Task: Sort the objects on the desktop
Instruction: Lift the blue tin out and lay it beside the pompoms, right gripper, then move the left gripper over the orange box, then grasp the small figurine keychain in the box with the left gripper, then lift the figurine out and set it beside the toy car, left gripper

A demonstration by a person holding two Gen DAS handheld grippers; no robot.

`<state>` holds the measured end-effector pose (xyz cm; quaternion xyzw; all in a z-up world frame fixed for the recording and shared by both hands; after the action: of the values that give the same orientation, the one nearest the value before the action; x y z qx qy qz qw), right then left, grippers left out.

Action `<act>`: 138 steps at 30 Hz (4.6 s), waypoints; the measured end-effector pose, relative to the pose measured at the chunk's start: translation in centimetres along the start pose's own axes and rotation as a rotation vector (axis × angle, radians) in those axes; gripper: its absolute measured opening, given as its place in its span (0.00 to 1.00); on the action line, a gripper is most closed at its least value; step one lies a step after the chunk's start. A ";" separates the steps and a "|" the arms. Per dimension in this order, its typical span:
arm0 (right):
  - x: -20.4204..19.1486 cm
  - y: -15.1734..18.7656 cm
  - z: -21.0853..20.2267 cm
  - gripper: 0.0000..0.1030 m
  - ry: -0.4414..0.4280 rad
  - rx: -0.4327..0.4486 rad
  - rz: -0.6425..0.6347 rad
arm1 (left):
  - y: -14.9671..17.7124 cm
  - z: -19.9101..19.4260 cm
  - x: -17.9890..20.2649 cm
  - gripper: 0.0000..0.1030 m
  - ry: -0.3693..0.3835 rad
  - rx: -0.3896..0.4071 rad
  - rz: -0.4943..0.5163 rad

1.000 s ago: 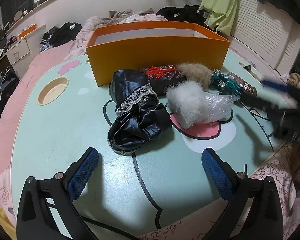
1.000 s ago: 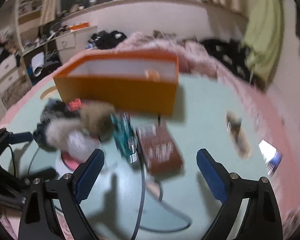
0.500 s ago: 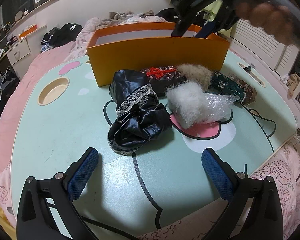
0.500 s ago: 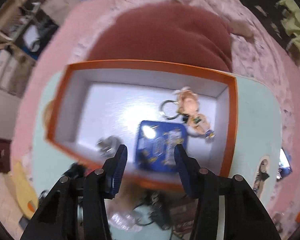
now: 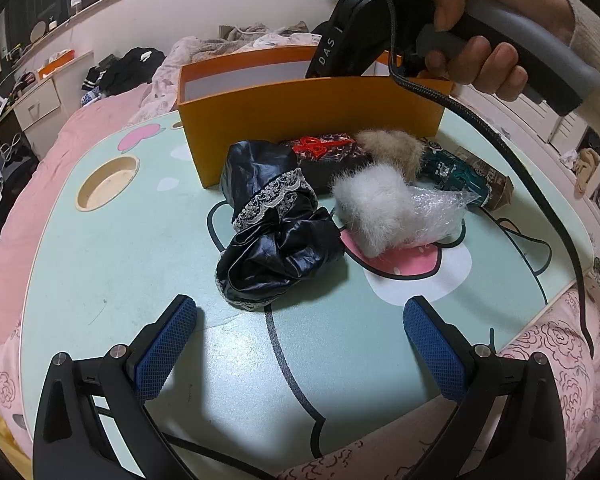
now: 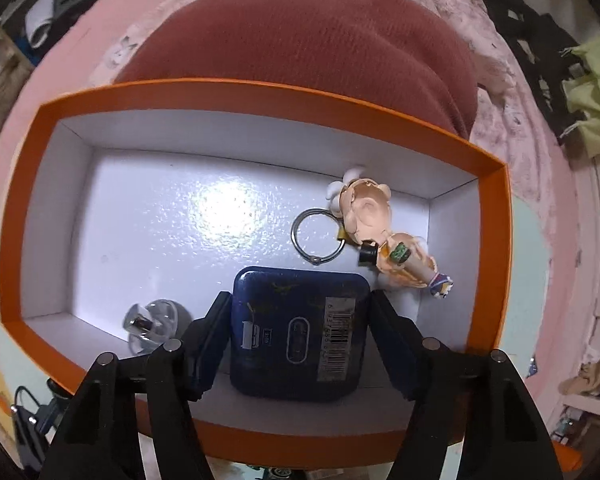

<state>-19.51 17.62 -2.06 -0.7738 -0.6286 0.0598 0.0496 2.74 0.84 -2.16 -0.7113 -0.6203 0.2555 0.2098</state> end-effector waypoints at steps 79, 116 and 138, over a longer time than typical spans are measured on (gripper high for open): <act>-0.6 19.0 -2.9 1.00 -0.081 0.547 -0.075 | 0.1 -0.2 -0.9 1.00 0.020 -0.022 -0.052; -0.6 19.2 -1.7 1.00 -0.090 0.570 -0.084 | -22.0 10.1 3.5 0.23 0.259 -0.193 -0.194; -0.7 19.3 -1.5 1.00 -0.093 0.572 -0.091 | -12.9 -2.0 -0.5 0.47 0.410 0.059 -0.175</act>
<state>-0.77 13.03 -3.47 -0.6958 -0.6220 0.2676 0.2396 -6.01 2.23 7.38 -0.6852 -0.6163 0.1044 0.3739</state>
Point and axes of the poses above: each gripper's, at about its wrist camera, not at the fingertips, and z roughly the way its jaws point, x to its right, y to its underside, the point moved 5 cm from there along z, roughly the way its jaws point, and after that the axes turned 10 degrees about -y, right-handed, at the moved point
